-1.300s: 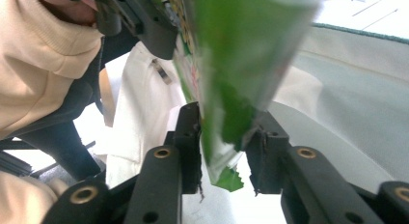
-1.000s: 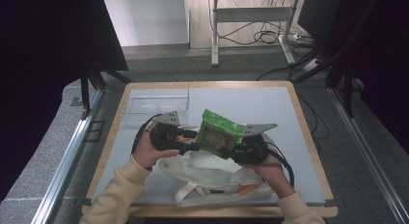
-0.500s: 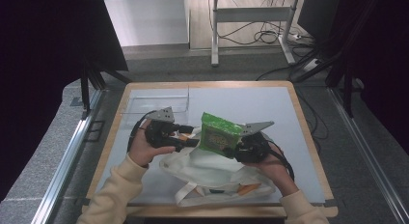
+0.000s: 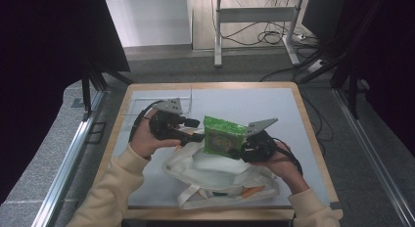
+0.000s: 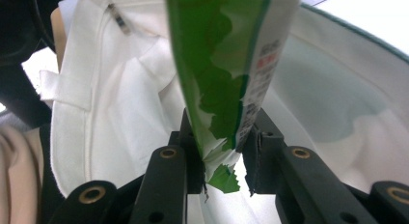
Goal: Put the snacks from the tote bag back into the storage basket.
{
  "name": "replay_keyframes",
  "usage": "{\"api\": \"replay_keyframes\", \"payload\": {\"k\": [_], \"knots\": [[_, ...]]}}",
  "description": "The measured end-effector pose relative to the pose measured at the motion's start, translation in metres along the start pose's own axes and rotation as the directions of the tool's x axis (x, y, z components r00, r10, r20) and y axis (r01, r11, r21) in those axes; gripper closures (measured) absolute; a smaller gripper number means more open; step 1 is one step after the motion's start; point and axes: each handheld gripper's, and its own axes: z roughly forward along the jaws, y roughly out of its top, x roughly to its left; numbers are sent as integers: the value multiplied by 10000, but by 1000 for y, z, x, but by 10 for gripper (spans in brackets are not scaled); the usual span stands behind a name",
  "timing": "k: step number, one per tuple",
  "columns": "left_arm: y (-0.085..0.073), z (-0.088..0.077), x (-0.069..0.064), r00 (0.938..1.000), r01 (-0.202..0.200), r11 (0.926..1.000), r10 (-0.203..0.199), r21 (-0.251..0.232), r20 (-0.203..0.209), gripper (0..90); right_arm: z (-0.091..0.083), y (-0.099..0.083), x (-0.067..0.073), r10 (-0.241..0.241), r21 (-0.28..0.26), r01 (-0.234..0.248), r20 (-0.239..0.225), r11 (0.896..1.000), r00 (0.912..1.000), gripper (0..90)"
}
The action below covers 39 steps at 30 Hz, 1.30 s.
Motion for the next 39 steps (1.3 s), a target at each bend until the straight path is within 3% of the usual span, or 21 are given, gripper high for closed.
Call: {"api": "replay_keyframes", "payload": {"k": [5, 9, 13, 19, 29, 32, 39], "knots": [[7, 4, 0, 9997, -211, 9995, 209, 217, 99, 439, 8, 4, 3, -406, 553, 402, 52, 9977, 9992, 721], [6, 11, 0, 9988, -444, 9956, 424, 828, 257, 465, 14, 6, 4, -519, 667, 523, -91, 9964, 9986, 720], [4, 15, -1, 9978, -565, 9922, 521, 1112, 422, 580, 17, 7, 5, -727, 747, 744, -255, 9944, 9970, 720], [3, 21, 0, 9975, -619, 9884, 565, 1388, 427, 605, 18, 7, 6, -857, 917, 873, -209, 9919, 9961, 720], [3, 19, -2, 9960, -801, 9880, 740, 1322, 506, 722, 12, 7, 6, -772, 677, 793, -337, 9945, 9964, 704], [2, 17, -2, 9966, -722, 9893, 666, 1270, 483, 742, 9, 6, 5, -612, 385, 628, -398, 9973, 9973, 653], [-2, 8, 4, 9994, -292, 9940, 271, 1054, 209, 753, -2, -1, 1, 84, -370, -80, 95, 9993, 9999, 503]]}}
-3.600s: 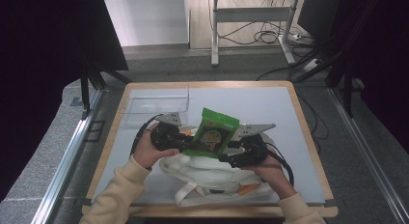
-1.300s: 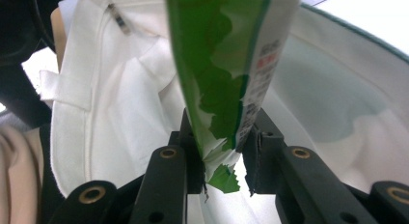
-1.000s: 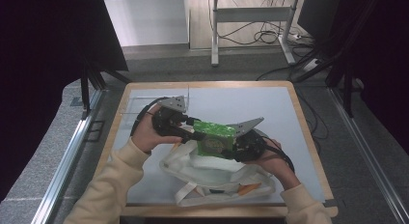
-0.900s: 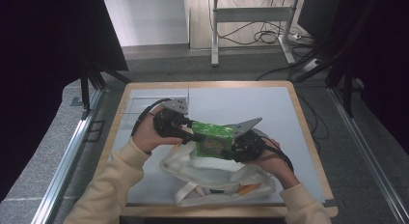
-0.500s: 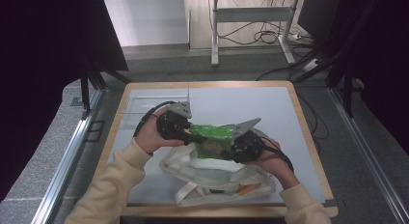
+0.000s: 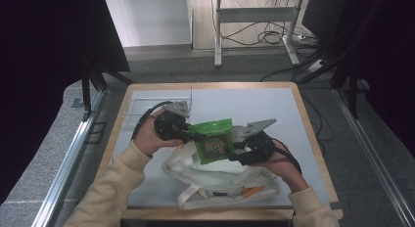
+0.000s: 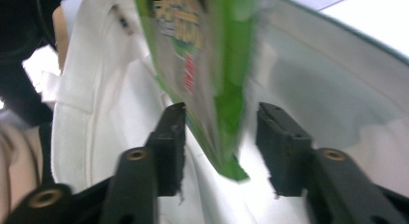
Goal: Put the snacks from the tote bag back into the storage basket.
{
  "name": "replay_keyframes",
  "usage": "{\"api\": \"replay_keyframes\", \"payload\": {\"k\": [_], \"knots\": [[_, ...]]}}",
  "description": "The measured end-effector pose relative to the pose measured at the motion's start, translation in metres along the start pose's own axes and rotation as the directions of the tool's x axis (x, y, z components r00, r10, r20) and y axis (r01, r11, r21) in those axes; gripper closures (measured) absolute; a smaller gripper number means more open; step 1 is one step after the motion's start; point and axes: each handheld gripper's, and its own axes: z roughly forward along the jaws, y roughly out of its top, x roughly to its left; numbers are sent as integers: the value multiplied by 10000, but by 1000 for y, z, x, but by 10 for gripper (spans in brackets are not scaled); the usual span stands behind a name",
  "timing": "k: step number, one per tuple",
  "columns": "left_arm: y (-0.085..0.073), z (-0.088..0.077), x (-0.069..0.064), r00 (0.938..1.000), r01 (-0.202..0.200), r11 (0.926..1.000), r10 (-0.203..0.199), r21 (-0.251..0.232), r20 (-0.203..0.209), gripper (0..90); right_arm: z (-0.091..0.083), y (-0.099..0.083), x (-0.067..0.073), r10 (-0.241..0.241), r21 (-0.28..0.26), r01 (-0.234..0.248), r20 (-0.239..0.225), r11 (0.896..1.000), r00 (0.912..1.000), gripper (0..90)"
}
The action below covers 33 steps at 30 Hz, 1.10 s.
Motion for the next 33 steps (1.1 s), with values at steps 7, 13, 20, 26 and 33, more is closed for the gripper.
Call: {"api": "replay_keyframes", "payload": {"k": [7, 13, 20, 26, 33], "knots": [[-4, -13, 3, 9997, 238, 9985, -243, -484, -88, 754, -17, -7, -6, 608, -683, -598, 129, 9959, 9981, 456], [-5, -20, 12, 9982, 519, 9966, -537, -642, -261, 754, -22, -10, -7, 695, -729, -679, 184, 9950, 9974, 429], [-2, -26, 14, 9970, 738, 9910, -761, -1113, -168, 753, -23, -15, -9, 764, -668, -742, 317, 9950, 9966, 398], [2, -26, 15, 9970, 744, 9900, -766, -1196, -135, 753, -21, -15, -9, 736, -693, -720, 214, 9950, 9971, 380], [3, -28, 14, 9971, 724, 9893, -745, -1268, -125, 753, -20, -15, -8, 756, -682, -738, 244, 9949, 9968, 372]]}}
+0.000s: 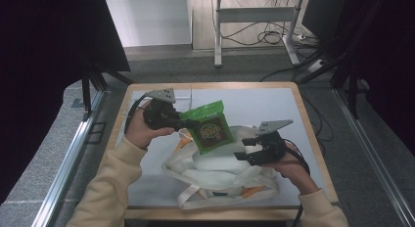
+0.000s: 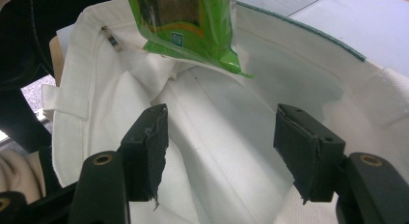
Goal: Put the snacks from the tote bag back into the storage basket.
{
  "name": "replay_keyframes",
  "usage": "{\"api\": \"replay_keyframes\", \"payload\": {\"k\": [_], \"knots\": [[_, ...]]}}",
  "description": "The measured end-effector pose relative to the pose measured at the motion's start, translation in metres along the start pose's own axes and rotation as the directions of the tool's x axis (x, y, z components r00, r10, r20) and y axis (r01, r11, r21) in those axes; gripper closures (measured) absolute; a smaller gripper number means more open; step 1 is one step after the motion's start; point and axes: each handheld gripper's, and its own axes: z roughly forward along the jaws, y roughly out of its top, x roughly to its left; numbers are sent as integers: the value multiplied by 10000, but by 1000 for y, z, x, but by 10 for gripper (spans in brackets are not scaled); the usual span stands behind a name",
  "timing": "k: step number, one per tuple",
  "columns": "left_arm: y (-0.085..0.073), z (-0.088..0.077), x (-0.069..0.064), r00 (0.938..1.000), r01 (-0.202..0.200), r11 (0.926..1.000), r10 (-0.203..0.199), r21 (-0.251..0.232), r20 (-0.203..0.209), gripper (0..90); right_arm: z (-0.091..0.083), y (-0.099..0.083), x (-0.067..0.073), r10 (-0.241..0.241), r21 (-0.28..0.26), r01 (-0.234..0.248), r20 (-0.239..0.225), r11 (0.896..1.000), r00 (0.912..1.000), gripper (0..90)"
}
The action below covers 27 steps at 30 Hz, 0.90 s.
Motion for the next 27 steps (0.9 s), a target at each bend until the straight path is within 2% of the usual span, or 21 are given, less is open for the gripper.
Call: {"api": "replay_keyframes", "payload": {"k": [12, 16, 19, 24, 27], "knots": [[1, -21, 0, 9999, 88, 9986, -95, -528, -135, 753, -3, -5, 5, 63, -2, -63, 173, 10000, 9998, 360], [1, -31, 7, 9996, 264, 9958, -269, -878, -51, 752, -5, -7, 6, 98, -19, -98, 233, 10000, 9997, 357], [0, -37, 12, 9988, 424, 9939, -445, -1021, -185, 753, -7, -7, 7, 103, -43, -102, 272, 9999, 9996, 355], [-4, -40, 20, 9972, 547, 9944, -591, -904, -468, 753, -7, -8, 7, 147, -18, -147, 295, 9999, 9995, 354], [-5, -44, 22, 9964, 618, 9926, -675, -1049, -512, 753, -6, -8, 7, 119, 4, -119, 293, 9999, 9995, 353]]}}
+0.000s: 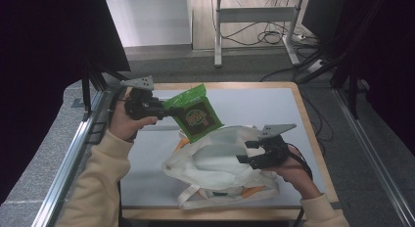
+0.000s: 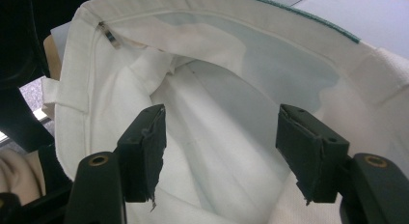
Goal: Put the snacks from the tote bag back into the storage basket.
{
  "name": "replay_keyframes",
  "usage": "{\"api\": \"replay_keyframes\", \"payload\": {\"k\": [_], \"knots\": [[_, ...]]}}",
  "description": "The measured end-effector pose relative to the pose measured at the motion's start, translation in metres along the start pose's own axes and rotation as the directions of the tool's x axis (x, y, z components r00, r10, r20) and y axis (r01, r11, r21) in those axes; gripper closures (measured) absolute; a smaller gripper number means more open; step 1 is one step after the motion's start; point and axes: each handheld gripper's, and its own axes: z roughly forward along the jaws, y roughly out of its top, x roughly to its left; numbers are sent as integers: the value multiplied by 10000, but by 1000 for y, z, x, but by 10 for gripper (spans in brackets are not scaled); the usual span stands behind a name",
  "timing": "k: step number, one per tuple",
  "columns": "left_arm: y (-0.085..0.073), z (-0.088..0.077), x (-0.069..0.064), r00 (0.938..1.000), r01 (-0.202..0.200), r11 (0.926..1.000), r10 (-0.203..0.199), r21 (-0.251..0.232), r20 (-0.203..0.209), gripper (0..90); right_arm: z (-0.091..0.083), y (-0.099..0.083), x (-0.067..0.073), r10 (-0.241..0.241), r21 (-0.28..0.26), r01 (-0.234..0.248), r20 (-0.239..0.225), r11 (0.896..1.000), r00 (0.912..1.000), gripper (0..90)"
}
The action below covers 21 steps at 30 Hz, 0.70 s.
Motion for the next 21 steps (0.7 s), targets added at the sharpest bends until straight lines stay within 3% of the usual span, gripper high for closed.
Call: {"api": "replay_keyframes", "payload": {"k": [9, 21], "knots": [[1, -21, 11, 9994, 171, 9990, -183, -414, -304, 753, 1, 1, 3, -73, -18, 73, -51, 10000, 10000, 352], [19, -34, 31, 9949, -66, 10000, 62, -38, -1002, 753, 4, 2, 2, -120, 80, 120, -29, 9999, 9999, 349]]}}
